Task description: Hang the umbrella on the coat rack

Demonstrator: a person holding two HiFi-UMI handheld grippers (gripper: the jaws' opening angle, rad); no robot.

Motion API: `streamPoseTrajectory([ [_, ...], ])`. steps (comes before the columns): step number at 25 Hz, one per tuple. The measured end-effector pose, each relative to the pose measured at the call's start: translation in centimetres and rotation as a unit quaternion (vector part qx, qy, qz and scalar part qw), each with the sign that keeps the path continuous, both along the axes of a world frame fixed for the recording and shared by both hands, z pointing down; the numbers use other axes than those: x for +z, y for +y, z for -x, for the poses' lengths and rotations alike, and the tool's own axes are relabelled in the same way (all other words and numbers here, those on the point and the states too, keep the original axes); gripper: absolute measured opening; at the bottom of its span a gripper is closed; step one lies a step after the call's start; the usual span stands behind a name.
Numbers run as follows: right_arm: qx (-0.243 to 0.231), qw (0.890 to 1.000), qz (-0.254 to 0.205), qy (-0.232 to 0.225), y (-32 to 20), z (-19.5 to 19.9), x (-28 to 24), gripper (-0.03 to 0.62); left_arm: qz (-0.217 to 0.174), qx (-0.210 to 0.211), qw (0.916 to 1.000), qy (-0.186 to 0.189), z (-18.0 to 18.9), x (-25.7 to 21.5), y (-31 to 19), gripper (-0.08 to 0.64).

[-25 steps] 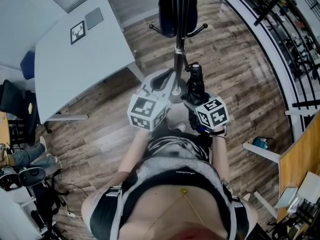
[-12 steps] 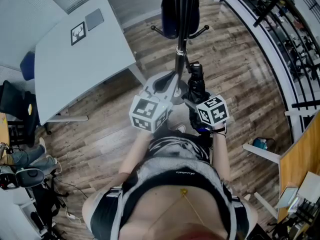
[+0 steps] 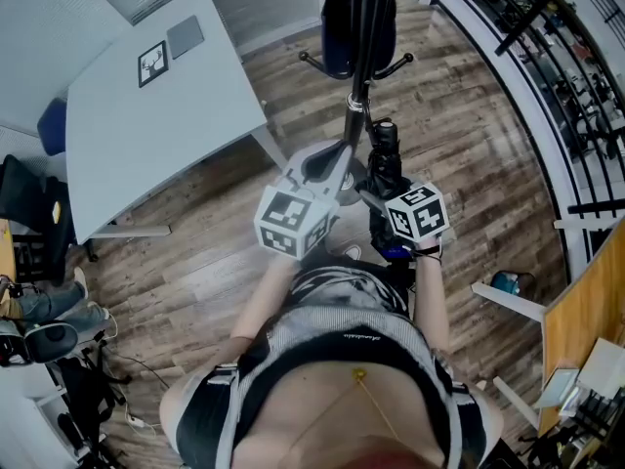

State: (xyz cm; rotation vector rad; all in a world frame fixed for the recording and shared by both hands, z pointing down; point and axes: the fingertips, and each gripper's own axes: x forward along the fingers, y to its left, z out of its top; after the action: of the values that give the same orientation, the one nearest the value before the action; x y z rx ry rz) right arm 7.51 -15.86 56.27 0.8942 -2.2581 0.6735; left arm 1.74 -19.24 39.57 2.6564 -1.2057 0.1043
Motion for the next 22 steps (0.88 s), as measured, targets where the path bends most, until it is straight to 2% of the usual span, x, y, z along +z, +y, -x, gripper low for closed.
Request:
streamPoseTrajectory([
  [22, -0.002, 1.0, 0.01, 0.018, -2.8, -0.1, 2.0, 0.278, 0.02, 0.014, 0.9997, 0.0, 0.1, 0.8, -0.6, 0.015],
])
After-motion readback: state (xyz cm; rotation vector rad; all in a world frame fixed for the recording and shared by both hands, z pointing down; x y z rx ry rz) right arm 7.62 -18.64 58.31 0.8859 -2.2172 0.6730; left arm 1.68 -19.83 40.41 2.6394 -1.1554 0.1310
